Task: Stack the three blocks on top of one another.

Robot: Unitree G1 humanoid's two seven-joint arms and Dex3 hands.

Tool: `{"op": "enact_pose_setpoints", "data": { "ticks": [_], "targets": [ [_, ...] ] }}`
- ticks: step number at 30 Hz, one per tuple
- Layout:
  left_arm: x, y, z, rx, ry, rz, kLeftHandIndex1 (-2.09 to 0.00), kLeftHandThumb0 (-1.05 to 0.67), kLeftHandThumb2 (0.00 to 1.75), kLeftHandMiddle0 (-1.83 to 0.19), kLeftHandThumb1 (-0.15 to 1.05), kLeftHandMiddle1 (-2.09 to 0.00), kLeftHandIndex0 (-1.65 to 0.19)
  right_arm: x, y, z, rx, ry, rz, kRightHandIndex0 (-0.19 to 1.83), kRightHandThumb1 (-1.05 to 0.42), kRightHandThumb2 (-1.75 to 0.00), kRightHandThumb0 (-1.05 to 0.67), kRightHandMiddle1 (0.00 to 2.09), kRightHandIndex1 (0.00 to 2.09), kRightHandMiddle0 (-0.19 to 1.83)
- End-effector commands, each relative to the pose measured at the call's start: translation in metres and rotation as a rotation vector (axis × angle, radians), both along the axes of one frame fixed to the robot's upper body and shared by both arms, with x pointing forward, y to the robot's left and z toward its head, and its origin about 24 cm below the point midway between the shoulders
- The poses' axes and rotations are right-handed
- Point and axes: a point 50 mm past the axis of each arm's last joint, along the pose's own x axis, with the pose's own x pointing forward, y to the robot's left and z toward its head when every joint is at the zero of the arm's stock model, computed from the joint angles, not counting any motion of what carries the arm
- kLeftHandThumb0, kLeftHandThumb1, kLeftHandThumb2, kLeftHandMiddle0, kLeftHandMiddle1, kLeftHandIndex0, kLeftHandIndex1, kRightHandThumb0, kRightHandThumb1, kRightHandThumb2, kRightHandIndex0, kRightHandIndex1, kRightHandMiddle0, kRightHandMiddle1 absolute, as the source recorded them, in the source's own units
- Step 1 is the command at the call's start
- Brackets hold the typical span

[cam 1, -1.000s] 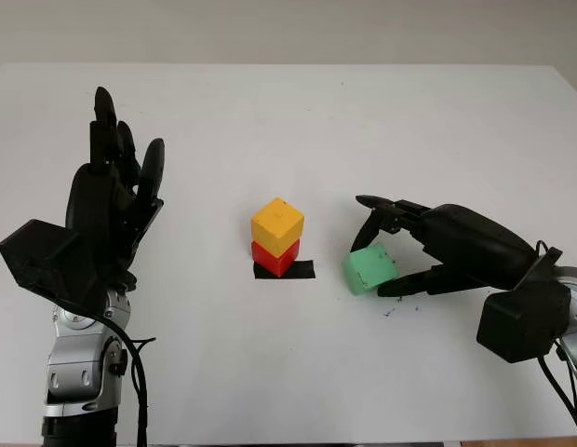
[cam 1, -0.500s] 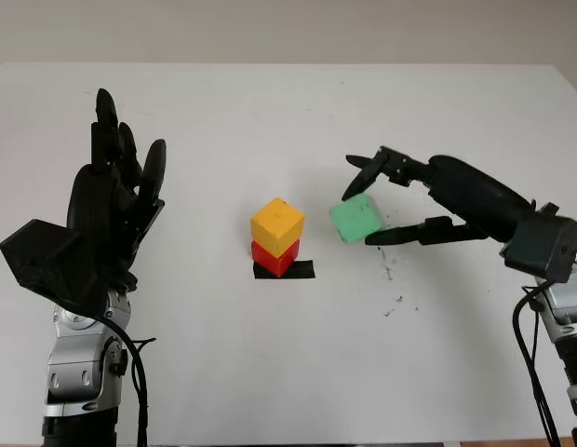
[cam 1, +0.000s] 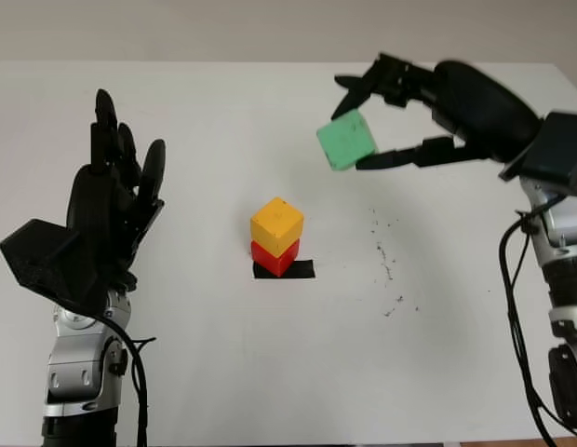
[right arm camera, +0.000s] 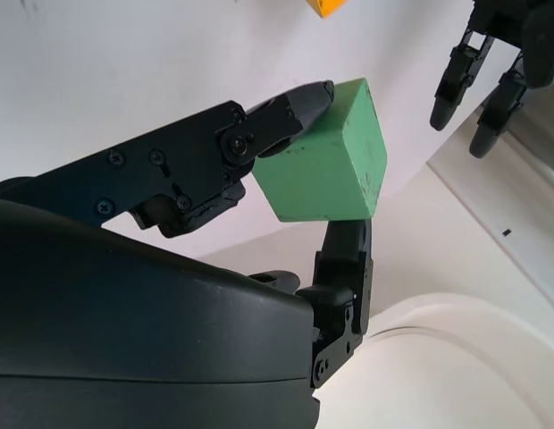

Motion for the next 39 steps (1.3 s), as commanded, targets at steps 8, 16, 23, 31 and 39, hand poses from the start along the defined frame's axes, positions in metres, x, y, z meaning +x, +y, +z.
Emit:
{"op": "enact_pose_setpoints", "data": {
  "ticks": [8, 16, 23, 31, 39],
  "targets": [
    [-0.006, 0.004, 0.002, 0.032, -0.006, 0.002, 0.0, -0.69, 0.59, 0.19, 1.05, 0.0, 0.19, 0.0, 0.057, 0.067, -0.292, -0.166, 0.159, 0.44, -0.79, -0.05, -0.39, 1.08, 0.09, 0.76],
    [-0.004, 0.003, 0.002, 0.01, -0.019, 0.005, 0.0, -0.68, 0.59, 0.19, 1.05, 0.0, 0.19, -0.005, 0.094, 0.077, -0.541, -0.17, 0.197, 0.46, -0.83, -0.05, -0.39, 1.24, 0.07, 0.67],
    [-0.004, 0.003, 0.003, 0.013, -0.023, 0.009, 0.0, -0.68, 0.6, 0.19, 1.05, 0.0, 0.19, -0.009, 0.112, 0.07, -0.686, -0.194, 0.229, 0.43, -0.86, -0.06, -0.4, 1.3, 0.05, 0.59],
    [-0.005, 0.002, 0.002, 0.008, -0.022, 0.003, 0.0, -0.68, 0.59, 0.19, 1.05, 0.0, 0.19, -0.008, 0.122, 0.06, -0.753, -0.152, 0.225, 0.39, -0.88, -0.06, -0.38, 1.44, 0.04, 0.49],
    [-0.005, 0.002, 0.002, -0.001, -0.024, 0.004, 0.0, -0.68, 0.56, 0.19, 1.05, 0.0, 0.19, -0.008, 0.125, 0.056, -0.756, -0.095, 0.21, 0.31, -0.92, -0.06, -0.39, 1.58, 0.02, 0.38]
  ]
}}
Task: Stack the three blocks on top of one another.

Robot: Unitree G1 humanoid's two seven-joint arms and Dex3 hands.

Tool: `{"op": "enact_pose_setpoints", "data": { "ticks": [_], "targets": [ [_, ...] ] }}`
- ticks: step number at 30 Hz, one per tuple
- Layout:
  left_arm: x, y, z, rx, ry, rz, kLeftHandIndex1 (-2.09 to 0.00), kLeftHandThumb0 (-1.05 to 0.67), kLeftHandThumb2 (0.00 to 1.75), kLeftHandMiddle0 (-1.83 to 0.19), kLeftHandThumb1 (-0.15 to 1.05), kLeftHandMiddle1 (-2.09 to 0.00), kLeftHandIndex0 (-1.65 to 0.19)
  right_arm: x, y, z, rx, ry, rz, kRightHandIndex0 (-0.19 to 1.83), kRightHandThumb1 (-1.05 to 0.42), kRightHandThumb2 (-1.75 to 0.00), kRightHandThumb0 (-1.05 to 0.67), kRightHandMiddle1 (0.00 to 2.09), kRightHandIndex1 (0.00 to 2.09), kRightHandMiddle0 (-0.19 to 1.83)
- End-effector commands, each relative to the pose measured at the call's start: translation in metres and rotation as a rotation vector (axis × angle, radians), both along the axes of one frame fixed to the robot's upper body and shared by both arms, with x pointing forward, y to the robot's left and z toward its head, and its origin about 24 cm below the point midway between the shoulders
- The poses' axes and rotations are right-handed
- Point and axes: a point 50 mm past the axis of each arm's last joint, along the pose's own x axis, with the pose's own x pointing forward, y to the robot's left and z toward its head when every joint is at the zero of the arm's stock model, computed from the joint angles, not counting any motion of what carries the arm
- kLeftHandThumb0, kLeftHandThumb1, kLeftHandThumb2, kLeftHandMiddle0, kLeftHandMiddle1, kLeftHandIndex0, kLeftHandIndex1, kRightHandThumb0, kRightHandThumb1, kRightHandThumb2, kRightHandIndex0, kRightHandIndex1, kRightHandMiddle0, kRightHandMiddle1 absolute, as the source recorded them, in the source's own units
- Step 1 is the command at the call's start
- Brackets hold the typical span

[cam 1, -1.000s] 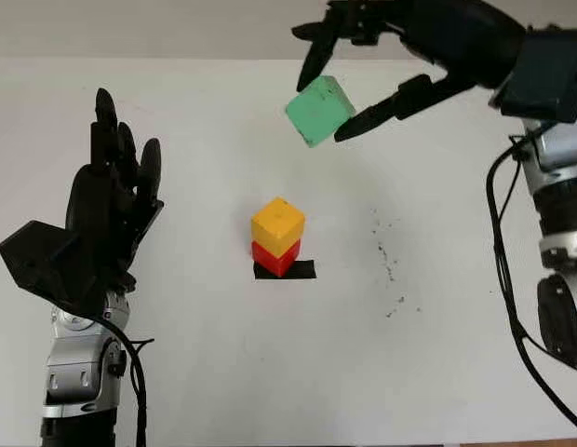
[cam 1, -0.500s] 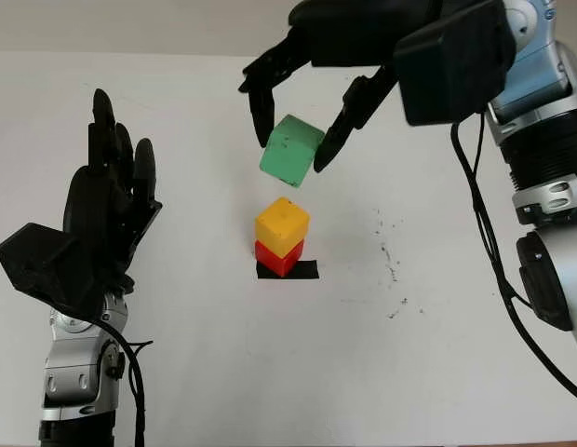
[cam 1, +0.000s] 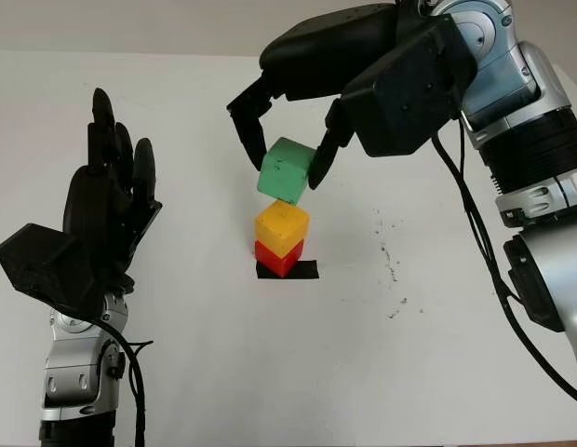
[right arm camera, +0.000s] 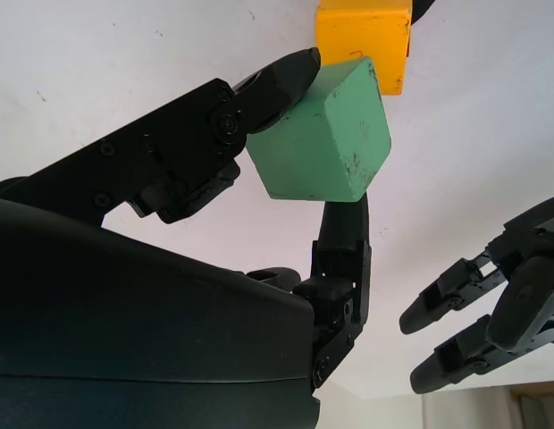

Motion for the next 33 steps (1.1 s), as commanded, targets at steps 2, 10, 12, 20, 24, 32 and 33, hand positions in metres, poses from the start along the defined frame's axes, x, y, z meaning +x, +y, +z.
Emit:
{"op": "enact_pose_setpoints", "data": {
  "ticks": [2, 10, 12, 20, 24, 32, 33],
  "targets": [
    [-0.002, 0.001, 0.002, -0.007, -0.015, 0.008, 0.0, -0.68, 0.55, 0.19, 1.05, 0.0, 0.19, -0.003, 0.004, 0.005, 0.023, 0.018, 0.0, 0.3, -0.92, -0.06, -0.4, 1.61, 0.02, 0.36],
    [-0.003, 0.002, 0.002, -0.005, -0.015, 0.002, 0.0, -0.67, 0.56, 0.19, 1.05, 0.0, 0.19, -0.001, 0.008, -0.001, 0.033, 0.064, -0.024, 0.36, -0.93, -0.05, -0.41, 1.7, 0.06, 0.34],
    [-0.003, 0.002, 0.002, -0.001, -0.013, 0.002, 0.0, -0.67, 0.56, 0.19, 1.05, 0.0, 0.19, -0.001, 0.008, -0.002, 0.031, 0.07, -0.03, 0.37, -0.93, -0.05, -0.41, 1.7, 0.06, 0.33],
    [-0.002, -0.001, 0.002, -0.001, -0.013, -0.002, 0.0, -0.67, 0.56, 0.19, 1.05, 0.0, 0.19, -0.001, 0.006, -0.01, 0.002, 0.083, -0.034, 0.36, -0.93, -0.05, -0.39, 1.71, 0.06, 0.33],
    [-0.002, -0.001, 0.002, -0.004, -0.014, 0.002, 0.0, -0.67, 0.56, 0.19, 1.05, 0.0, 0.19, 0.0, 0.004, -0.013, -0.018, 0.092, -0.038, 0.36, -0.92, -0.05, -0.38, 1.73, 0.06, 0.33],
    [-0.002, 0.0, 0.002, -0.013, -0.009, 0.006, 0.0, -0.67, 0.55, 0.19, 1.05, 0.0, 0.19, 0.001, 0.003, -0.016, -0.06, 0.079, -0.043, 0.34, -0.92, -0.05, -0.4, 1.63, 0.05, 0.38],
    [-0.002, 0.0, 0.002, -0.012, -0.011, 0.007, 0.0, -0.67, 0.55, 0.19, 1.05, 0.0, 0.19, 0.001, 0.003, -0.017, -0.064, 0.077, -0.042, 0.34, -0.92, -0.05, -0.4, 1.61, 0.05, 0.39]
  ]
}}
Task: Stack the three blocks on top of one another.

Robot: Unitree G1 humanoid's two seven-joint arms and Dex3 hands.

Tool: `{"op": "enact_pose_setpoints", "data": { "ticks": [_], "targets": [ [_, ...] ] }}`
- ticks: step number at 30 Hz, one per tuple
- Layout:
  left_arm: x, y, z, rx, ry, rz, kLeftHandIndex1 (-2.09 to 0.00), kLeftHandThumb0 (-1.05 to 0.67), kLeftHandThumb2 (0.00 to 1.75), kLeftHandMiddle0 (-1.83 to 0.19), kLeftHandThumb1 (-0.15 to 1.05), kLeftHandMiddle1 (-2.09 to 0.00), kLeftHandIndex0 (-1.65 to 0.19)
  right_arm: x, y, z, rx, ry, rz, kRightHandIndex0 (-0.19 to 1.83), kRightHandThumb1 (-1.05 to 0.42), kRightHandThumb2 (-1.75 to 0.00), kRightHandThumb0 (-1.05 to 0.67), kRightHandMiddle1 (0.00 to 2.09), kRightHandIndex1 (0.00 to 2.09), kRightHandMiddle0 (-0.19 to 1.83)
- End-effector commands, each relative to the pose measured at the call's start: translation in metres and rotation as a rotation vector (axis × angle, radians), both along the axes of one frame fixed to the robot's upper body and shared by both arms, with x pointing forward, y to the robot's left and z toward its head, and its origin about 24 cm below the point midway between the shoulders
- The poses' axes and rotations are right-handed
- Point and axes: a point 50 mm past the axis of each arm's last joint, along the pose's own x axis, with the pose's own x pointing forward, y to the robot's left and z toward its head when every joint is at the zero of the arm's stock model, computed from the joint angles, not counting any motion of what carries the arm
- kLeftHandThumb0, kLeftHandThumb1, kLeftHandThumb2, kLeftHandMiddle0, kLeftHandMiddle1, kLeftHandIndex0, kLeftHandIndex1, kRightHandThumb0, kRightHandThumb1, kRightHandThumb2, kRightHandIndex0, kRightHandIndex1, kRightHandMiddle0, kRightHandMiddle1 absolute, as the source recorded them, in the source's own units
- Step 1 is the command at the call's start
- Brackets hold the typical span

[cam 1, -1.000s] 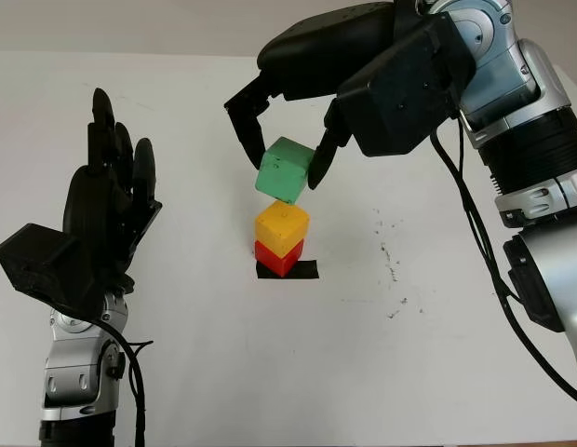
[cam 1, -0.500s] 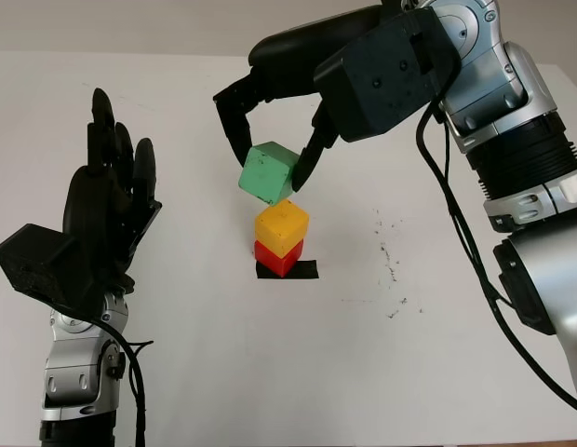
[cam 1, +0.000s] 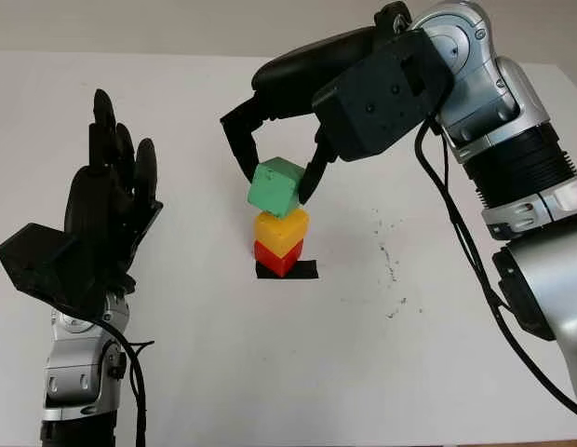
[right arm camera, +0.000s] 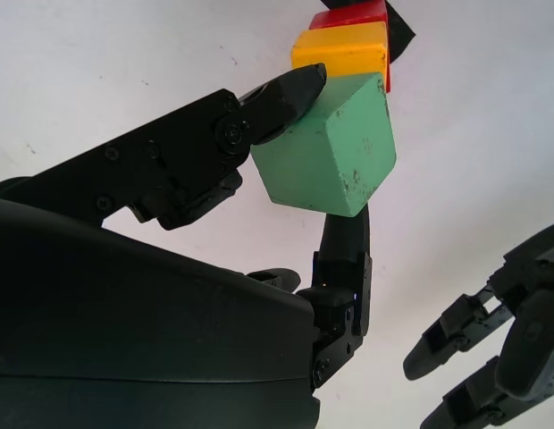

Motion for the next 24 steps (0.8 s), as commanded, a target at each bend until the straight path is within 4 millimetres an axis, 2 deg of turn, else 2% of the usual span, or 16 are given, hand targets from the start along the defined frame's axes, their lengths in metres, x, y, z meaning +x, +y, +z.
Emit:
{"op": "enact_pose_setpoints", "data": {
  "ticks": [1, 24],
  "targets": [
    [-0.0024, 0.0003, 0.002, -0.006, -0.015, 0.005, 0.0, -0.67, 0.55, 0.19, 1.05, 0.0, 0.19, 0.0005, -0.0048, 0.0002, -0.015, -0.008, -0.007, 0.34, -0.92, -0.05, -0.4, 1.61, 0.05, 0.4],
    [-0.0039, -0.0001, 0.0015, 0.008, -0.016, 0.004, 0.0, -0.66, 0.57, 0.19, 1.05, 0.0, 0.19, 0.0027, -0.0079, -0.0068, -0.03, -0.002, -0.004, 0.35, -0.92, -0.05, -0.41, 1.62, 0.05, 0.37]
  ]
}}
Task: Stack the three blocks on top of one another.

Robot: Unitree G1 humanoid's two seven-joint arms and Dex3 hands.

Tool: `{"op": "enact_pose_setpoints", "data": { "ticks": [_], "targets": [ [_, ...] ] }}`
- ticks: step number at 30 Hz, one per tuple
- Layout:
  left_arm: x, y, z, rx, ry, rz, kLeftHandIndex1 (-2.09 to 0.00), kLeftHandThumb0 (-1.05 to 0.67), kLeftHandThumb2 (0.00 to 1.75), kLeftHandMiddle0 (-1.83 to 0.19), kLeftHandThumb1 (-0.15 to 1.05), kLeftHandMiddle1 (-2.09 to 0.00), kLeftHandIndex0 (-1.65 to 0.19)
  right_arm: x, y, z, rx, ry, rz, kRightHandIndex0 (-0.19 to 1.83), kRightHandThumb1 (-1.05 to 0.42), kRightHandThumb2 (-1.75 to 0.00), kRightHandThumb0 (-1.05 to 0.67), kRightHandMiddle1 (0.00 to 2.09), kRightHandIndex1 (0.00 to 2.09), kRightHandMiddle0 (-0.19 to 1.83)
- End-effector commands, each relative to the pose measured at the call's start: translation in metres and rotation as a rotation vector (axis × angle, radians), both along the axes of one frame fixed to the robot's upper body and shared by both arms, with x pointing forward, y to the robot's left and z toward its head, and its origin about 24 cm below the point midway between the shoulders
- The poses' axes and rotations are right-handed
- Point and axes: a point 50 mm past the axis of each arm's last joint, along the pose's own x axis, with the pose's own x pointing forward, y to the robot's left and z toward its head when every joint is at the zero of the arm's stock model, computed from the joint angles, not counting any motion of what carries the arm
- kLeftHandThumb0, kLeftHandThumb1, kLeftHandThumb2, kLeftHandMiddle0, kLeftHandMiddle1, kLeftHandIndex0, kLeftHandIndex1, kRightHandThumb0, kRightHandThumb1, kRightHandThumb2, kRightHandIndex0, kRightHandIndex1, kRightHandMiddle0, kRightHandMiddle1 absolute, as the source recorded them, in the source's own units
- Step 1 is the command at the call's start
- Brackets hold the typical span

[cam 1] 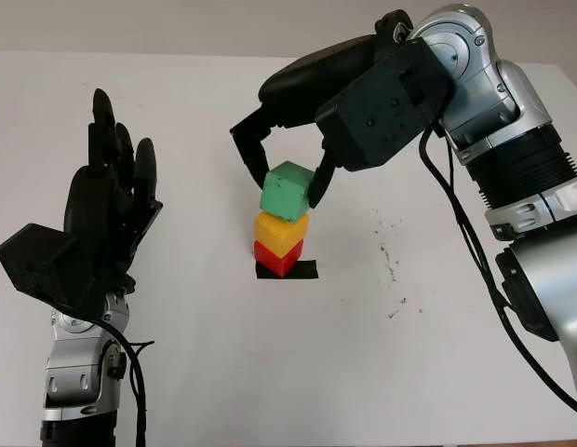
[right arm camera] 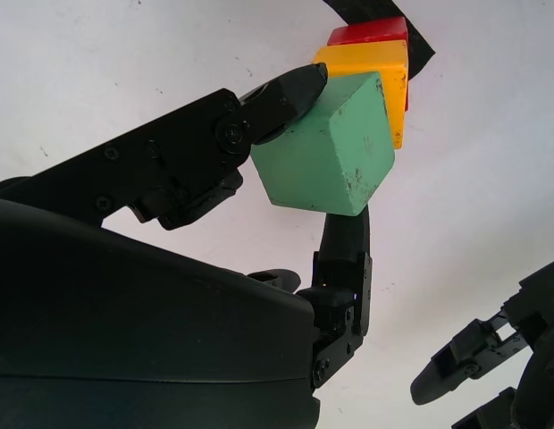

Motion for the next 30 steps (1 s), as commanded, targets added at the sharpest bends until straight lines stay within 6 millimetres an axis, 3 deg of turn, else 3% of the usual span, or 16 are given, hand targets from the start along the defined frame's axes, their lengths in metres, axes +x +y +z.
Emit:
{"op": "enact_pose_setpoints", "data": {
  "ticks": [1, 20, 30],
  "targets": [
    [-0.004, 0.0, 0.001, 0.002, -0.014, 0.007, 0.0, -0.67, 0.56, 0.19, 1.05, 0.0, 0.19, 0.002, -0.004, -0.003, 0.008, 0.01, -0.01, 0.34, -0.93, -0.05, -0.41, 1.64, 0.05, 0.35],
    [-0.004, -0.003, -0.002, 0.004, -0.002, 0.019, 0.0, -0.67, 0.57, 0.19, 1.05, 0.0, 0.19, 0.003, -0.002, -0.018, 0.022, 0.009, 0.031, 0.32, -0.95, -0.06, -0.42, 1.57, 0.05, 0.34],
    [-0.003, -0.005, -0.003, -0.012, -0.004, 0.015, 0.0, -0.65, 0.58, 0.19, 1.05, 0.0, 0.19, 0.001, 0.0, -0.012, 0.014, 0.016, 0.042, 0.32, -0.95, -0.05, -0.44, 1.54, 0.05, 0.35]
  ]
}}
